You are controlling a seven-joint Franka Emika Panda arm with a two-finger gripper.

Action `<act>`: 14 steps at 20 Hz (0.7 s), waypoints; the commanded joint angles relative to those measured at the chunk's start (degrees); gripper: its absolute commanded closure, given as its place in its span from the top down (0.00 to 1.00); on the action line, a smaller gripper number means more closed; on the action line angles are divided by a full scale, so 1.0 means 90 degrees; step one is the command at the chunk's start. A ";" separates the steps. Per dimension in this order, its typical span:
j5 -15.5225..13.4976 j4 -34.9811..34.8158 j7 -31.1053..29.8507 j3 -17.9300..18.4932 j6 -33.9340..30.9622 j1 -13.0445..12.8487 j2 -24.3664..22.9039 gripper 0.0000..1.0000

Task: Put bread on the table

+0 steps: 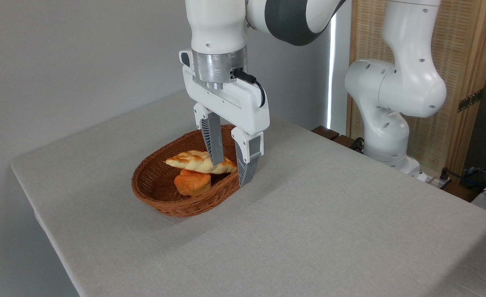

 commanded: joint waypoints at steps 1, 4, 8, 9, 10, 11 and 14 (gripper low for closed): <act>0.0109 0.0057 -0.0078 -0.0009 0.0058 -0.0051 0.0076 1.00; 0.0109 0.0057 -0.0078 -0.0019 0.0058 -0.0061 0.0077 1.00; 0.0109 0.0057 -0.0078 -0.0019 0.0058 -0.0081 0.0077 1.00; 0.0109 0.0057 -0.0078 -0.0019 0.0068 -0.0100 0.0086 1.00; 0.0099 0.0057 -0.0078 -0.0029 0.0087 -0.0110 0.0106 1.00; 0.0090 0.0057 -0.0098 -0.0039 0.0145 -0.0129 0.0145 1.00; 0.0011 0.0067 -0.0176 -0.0350 0.0399 -0.0149 0.0203 1.00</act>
